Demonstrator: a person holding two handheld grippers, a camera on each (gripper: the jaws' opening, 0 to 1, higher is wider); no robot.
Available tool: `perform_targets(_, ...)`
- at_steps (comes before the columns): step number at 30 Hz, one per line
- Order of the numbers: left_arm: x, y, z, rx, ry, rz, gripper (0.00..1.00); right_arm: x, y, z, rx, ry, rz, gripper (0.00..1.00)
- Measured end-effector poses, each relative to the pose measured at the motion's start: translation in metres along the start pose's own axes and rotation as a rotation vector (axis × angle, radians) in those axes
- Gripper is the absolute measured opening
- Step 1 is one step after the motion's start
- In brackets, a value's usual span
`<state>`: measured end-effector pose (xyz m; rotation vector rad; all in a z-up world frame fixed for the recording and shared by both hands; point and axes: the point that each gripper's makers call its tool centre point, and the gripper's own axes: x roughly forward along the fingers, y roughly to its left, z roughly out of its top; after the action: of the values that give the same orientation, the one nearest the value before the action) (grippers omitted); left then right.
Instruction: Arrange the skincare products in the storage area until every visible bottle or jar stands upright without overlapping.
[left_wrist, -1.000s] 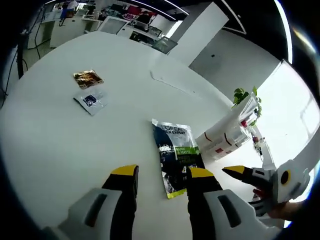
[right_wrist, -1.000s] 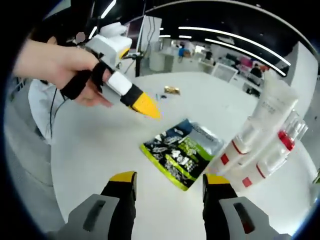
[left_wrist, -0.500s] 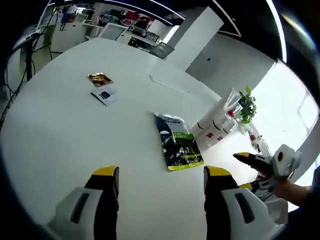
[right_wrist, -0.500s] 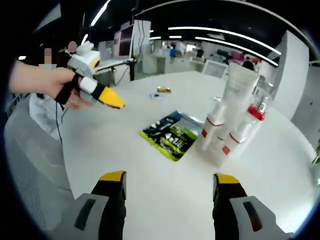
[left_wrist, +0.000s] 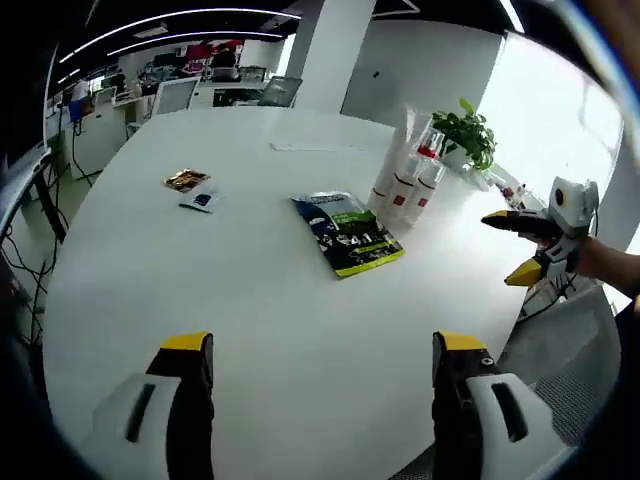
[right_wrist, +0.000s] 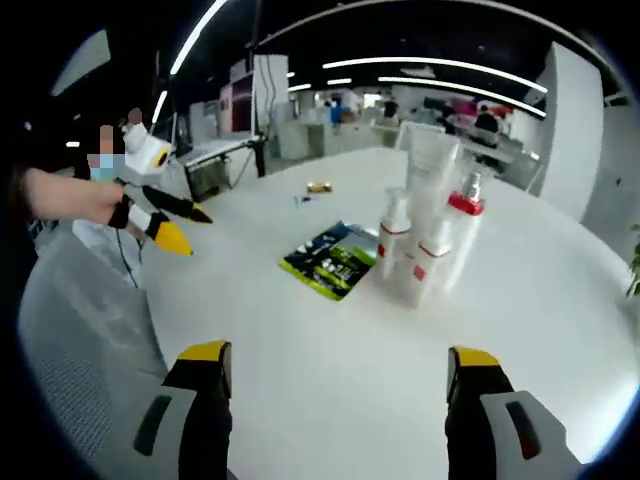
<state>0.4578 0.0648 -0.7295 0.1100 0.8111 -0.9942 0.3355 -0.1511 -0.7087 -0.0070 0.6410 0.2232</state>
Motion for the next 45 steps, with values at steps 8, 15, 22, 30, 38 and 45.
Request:
perform_targets(8,-0.02,0.0,-0.004,-0.043,-0.054,0.017,0.91,-0.025,0.01,0.0,0.014,-0.055,0.043,0.99)
perform_targets(15,-0.034,-0.025,-0.006,-0.058,-0.081,-0.046,0.99,-0.032,0.007,-0.01,0.033,-0.059,0.008,0.99)
perform_targets(22,-0.033,-0.03,-0.007,-0.031,-0.084,-0.045,0.99,-0.036,0.003,-0.006,0.022,-0.065,-0.027,0.99)
perform_targets(30,-0.03,-0.03,-0.012,-0.048,-0.066,-0.044,0.99,-0.035,0.002,-0.01,0.0,-0.044,-0.04,0.99)
perform_targets(38,-0.029,-0.028,-0.015,-0.04,-0.046,-0.04,0.99,-0.03,0.002,-0.009,0.027,-0.049,-0.028,0.98)
perform_targets(45,-0.026,-0.007,0.007,-0.041,-0.051,-0.009,0.99,-0.029,-0.003,-0.013,0.045,-0.04,-0.043,0.97)
